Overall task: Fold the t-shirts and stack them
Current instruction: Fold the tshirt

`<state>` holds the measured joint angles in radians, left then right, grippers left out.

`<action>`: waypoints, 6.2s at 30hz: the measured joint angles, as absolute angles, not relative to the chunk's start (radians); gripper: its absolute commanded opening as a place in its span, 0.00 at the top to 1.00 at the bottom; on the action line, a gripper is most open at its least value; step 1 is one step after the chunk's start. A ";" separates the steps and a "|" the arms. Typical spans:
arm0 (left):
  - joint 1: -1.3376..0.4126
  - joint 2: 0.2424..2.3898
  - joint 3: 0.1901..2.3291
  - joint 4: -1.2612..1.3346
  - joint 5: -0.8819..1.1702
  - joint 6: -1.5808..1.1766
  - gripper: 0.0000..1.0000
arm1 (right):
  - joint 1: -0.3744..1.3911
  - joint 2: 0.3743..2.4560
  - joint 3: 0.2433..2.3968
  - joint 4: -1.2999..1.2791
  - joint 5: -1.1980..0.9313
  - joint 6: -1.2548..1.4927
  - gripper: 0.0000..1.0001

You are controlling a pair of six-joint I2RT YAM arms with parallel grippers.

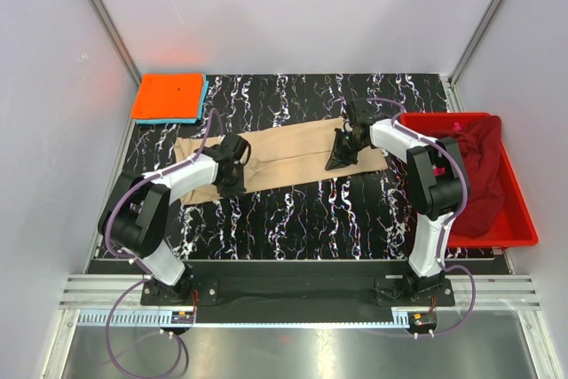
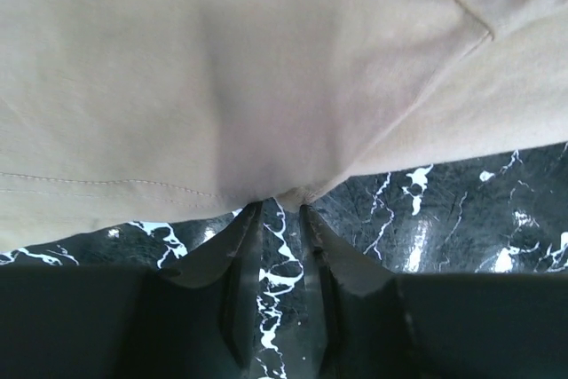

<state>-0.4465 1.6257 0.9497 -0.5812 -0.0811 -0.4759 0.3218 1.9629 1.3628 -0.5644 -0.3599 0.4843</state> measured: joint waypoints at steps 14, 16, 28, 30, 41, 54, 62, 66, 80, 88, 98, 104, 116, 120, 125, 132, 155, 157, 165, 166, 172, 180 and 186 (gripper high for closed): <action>-0.475 1.635 1.012 -0.609 -0.116 -0.478 1.00 | 0.322 1.957 1.349 -0.553 -0.361 0.490 0.94; -0.475 1.634 1.039 -0.621 -0.127 -0.471 1.00 | 0.322 1.956 1.348 -0.550 -0.361 0.492 0.94; -0.399 1.581 1.141 -0.671 -0.160 -0.409 0.37 | 0.349 1.955 1.350 -0.511 -0.413 0.511 0.68; -0.293 1.522 1.131 -0.676 -0.136 -0.391 0.35 | 0.398 1.960 1.360 -0.467 -0.456 0.547 0.62; 0.239 1.457 1.053 -0.609 0.105 -0.365 0.38 | 0.698 2.111 1.382 0.009 -0.631 0.902 0.37; 0.318 1.478 0.957 -0.522 0.266 -0.421 0.39 | 0.841 2.154 1.330 0.064 -0.441 1.037 0.51; 0.322 1.390 0.883 -0.514 0.274 -0.467 0.39 | 0.876 2.169 1.330 0.103 -0.347 1.126 0.60; 0.322 1.367 0.869 -0.513 0.281 -0.476 0.39 | 0.884 2.175 1.331 0.118 -0.310 1.153 0.64; 0.322 1.356 0.856 -0.511 0.296 -0.479 0.38 | 0.887 2.206 1.352 0.138 -0.275 1.185 0.97; 0.314 1.356 0.856 -0.504 0.296 -0.475 0.38 | 0.886 2.206 1.383 0.076 -0.279 1.184 1.00; 0.268 1.356 0.858 -0.511 0.286 -0.440 0.37 | 0.823 2.206 1.483 0.021 -0.395 1.201 1.00; 0.250 1.358 0.865 -0.523 0.281 -0.427 0.36 | 0.760 2.212 1.541 0.027 -0.450 1.216 1.00; 0.218 1.378 0.907 -0.529 0.282 -0.424 0.32 | 0.665 2.374 1.736 0.035 -0.560 1.214 0.95; 0.196 1.379 0.907 -0.527 0.287 -0.426 0.32 | 0.645 2.431 1.800 0.031 -0.592 1.211 0.90; 0.184 1.392 0.890 -0.511 0.305 -0.429 0.32 | 0.634 2.468 1.853 0.032 -0.625 1.210 0.87; 0.157 1.465 0.859 -0.482 0.362 -0.473 0.37 | 0.634 2.472 1.858 0.033 -0.651 1.210 0.87; 0.096 1.579 0.949 -0.417 0.361 -0.554 1.00 | 0.626 2.472 1.822 0.082 -0.674 1.213 0.87; 0.096 1.581 0.983 -0.419 0.359 -0.554 1.00 | 0.621 2.472 1.822 0.082 -0.675 1.213 0.86; 0.096 1.663 1.056 -0.416 0.358 -0.561 1.00 | 0.593 2.472 1.823 0.083 -0.681 1.213 0.78; 0.096 1.678 1.065 -0.416 0.358 -0.564 1.00 | 0.589 2.473 1.823 0.083 -0.684 1.213 0.78; 0.096 1.743 1.139 -0.423 0.351 -0.572 1.00 | 0.575 2.496 1.842 0.085 -0.702 1.213 0.80; 0.096 1.782 1.182 -0.411 0.348 -0.584 1.00 | 0.564 2.524 1.861 0.084 -0.707 1.213 0.87; 0.097 1.827 1.212 -0.410 0.341 -0.589 1.00 | 0.553 2.558 1.912 0.084 -0.720 1.213 0.91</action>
